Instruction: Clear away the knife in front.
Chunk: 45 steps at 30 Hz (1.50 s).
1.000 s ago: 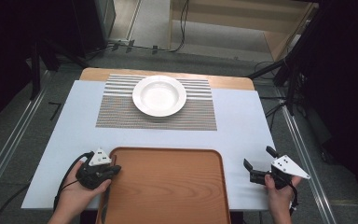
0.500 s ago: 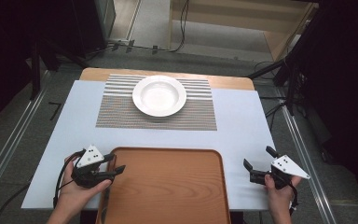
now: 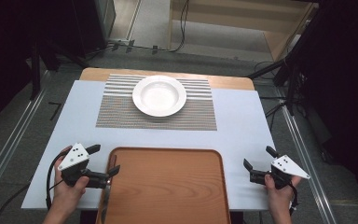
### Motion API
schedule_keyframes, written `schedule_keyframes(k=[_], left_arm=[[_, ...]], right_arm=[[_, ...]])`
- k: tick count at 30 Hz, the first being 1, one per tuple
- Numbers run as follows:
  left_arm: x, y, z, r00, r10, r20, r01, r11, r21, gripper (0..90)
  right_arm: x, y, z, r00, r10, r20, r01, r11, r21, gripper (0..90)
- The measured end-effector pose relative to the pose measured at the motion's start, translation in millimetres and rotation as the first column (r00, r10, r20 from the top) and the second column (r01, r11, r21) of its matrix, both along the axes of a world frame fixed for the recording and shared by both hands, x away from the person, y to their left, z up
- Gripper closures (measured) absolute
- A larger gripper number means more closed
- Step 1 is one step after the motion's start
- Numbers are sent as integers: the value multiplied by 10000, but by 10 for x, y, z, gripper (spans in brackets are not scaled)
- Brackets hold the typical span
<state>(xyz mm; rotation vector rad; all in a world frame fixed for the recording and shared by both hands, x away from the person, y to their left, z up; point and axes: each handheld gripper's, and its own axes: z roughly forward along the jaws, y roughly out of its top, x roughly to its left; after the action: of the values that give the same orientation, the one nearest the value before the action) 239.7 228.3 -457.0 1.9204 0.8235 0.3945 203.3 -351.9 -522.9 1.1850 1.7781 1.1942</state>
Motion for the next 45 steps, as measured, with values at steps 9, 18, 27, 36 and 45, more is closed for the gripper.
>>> schedule_keyframes(k=[9, 18, 27, 36, 45], left_arm=[[19, 125, 1, 9988, 409, 280, -409, 9992, -24, 0], [39, 252, -2, 9955, 814, 483, -813, 9967, -56, 0], [66, 374, -6, 9922, 1136, 521, -1133, 9935, -88, 0], [101, 498, -32, 9880, 1466, 491, -1463, 9892, -95, 0], [143, 633, -78, 9833, 1781, 384, -1784, 9839, 51, 0]], right_arm=[[-3, 0, 1, 10000, -25, -4, 26, 10000, 48, 0], [-5, -2, 1, 10000, -35, -5, 35, 10000, 62, 0], [-5, -2, 1, 10000, -32, -2, 32, 10000, 61, 0], [-5, -3, 0, 10000, -8, 20, 8, 10000, 54, 0], [-5, -3, 0, 10000, -9, 19, 9, 10000, 55, 0]])
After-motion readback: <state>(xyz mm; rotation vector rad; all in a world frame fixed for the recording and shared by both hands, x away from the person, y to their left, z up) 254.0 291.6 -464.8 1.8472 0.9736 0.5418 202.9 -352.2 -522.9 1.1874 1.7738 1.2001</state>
